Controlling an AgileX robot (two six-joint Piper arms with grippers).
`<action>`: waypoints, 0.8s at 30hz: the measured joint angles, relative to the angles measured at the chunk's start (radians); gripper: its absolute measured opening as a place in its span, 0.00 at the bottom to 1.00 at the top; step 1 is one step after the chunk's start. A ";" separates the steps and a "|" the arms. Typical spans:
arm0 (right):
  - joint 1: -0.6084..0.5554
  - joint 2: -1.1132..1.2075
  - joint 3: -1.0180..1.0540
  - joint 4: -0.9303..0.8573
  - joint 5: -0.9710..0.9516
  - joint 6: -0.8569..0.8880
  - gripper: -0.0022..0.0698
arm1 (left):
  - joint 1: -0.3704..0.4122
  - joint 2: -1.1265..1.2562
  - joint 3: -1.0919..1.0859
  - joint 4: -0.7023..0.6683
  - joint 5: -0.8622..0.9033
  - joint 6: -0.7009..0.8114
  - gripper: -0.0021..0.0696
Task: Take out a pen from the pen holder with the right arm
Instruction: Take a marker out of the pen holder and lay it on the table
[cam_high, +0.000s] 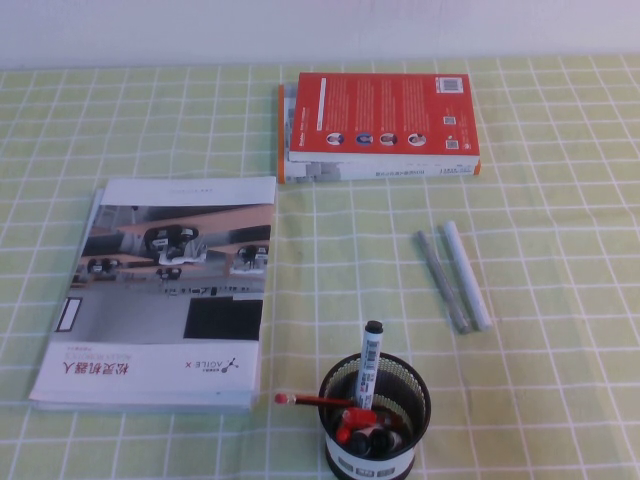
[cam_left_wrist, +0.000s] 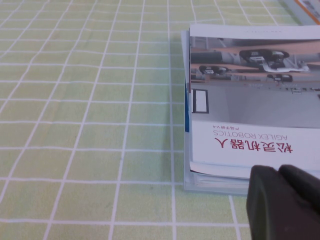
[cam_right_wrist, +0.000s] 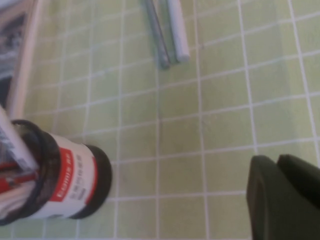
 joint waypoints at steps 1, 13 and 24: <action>0.000 0.032 -0.014 -0.017 0.010 -0.002 0.01 | 0.000 0.000 0.000 0.000 0.000 0.000 0.02; 0.091 0.289 -0.180 -0.051 -0.031 -0.026 0.01 | 0.000 0.000 0.000 0.000 0.000 0.000 0.02; 0.553 0.507 -0.276 0.045 -0.388 -0.026 0.03 | 0.000 0.000 0.000 0.000 0.000 0.000 0.02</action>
